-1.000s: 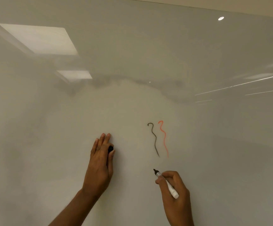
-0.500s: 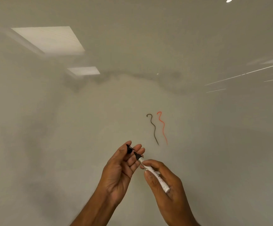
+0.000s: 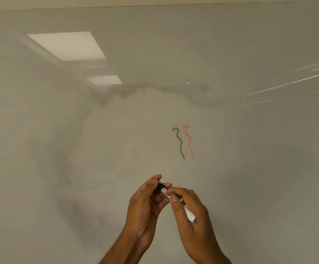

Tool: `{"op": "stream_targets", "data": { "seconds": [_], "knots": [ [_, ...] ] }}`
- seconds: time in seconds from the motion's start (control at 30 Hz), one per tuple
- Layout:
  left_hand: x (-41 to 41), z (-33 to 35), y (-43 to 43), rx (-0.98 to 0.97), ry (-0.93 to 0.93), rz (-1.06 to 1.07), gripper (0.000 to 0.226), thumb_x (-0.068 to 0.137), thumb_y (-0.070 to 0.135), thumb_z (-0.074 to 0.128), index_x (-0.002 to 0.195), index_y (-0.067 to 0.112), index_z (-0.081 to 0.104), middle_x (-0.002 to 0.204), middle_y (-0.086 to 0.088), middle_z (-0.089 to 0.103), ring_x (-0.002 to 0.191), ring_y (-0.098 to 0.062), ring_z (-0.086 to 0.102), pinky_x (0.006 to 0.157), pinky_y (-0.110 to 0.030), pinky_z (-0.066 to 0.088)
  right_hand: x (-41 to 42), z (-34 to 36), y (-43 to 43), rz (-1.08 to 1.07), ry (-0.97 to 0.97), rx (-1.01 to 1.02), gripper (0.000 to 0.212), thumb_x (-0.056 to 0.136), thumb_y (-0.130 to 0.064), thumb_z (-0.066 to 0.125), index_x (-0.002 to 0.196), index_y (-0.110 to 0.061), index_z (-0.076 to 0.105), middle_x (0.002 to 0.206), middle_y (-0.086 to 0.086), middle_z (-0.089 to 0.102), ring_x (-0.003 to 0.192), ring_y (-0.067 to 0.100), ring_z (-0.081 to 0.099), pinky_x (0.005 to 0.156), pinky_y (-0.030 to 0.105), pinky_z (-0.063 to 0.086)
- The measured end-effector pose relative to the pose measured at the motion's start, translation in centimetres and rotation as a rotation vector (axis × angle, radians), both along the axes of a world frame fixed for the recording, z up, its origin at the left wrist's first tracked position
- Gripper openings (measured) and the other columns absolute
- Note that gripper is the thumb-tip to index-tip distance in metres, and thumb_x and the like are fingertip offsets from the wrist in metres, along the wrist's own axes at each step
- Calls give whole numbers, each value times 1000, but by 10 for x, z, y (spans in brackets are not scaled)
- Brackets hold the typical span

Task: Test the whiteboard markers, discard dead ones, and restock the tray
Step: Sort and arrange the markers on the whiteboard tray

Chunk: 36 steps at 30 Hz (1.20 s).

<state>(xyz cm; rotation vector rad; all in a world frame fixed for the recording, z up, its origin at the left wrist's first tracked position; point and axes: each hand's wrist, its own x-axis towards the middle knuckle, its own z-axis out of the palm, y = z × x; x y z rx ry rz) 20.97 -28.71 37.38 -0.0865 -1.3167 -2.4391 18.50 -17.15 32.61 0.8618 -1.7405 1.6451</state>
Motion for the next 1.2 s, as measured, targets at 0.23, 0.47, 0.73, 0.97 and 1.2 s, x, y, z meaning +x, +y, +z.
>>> {"op": "stream_targets", "data": {
  "seconds": [0.23, 0.47, 0.73, 0.97, 1.2],
  "knots": [
    [49, -15, -30, 20, -27, -78, 26, 101, 15, 55, 120, 2, 68, 100, -24, 74, 91, -33, 72, 97, -51, 54, 58, -14, -31, -37, -50, -6, 19, 100, -42, 51, 113, -39, 65, 110, -14, 68, 109, 10, 65, 88, 18, 54],
    [85, -30, -35, -27, 25, -190, 26, 103, 15, 52, 121, 2, 67, 108, -25, 73, 100, -33, 73, 87, -41, 60, 122, -13, -11, -18, -176, -39, 18, 92, -27, 67, 110, -26, 70, 101, -9, 73, 98, 16, 69, 83, 28, 58],
    [91, -64, 33, -378, 120, -174, 30, 107, 20, 44, 120, 8, 68, 108, -12, 77, 108, -26, 72, 97, -38, 57, 132, -44, 76, -406, -192, 268, 19, 96, -34, 64, 114, -33, 68, 92, -19, 69, 87, 8, 67, 74, 30, 58],
    [75, -106, 139, -706, 222, -99, 27, 107, 18, 45, 115, 17, 72, 105, 2, 77, 107, -16, 70, 95, -32, 56, 133, -78, 189, -616, -174, 397, 18, 98, -28, 59, 114, -32, 66, 98, -21, 64, 91, 4, 60, 80, 27, 53],
    [53, -161, 272, -957, 270, 34, 20, 104, 30, 50, 112, 38, 67, 105, 26, 71, 89, -9, 69, 72, -19, 52, 118, -122, 333, -739, -175, 533, 16, 99, -21, 57, 111, -31, 62, 112, -22, 58, 98, -6, 49, 89, 16, 37]
  ]
}}
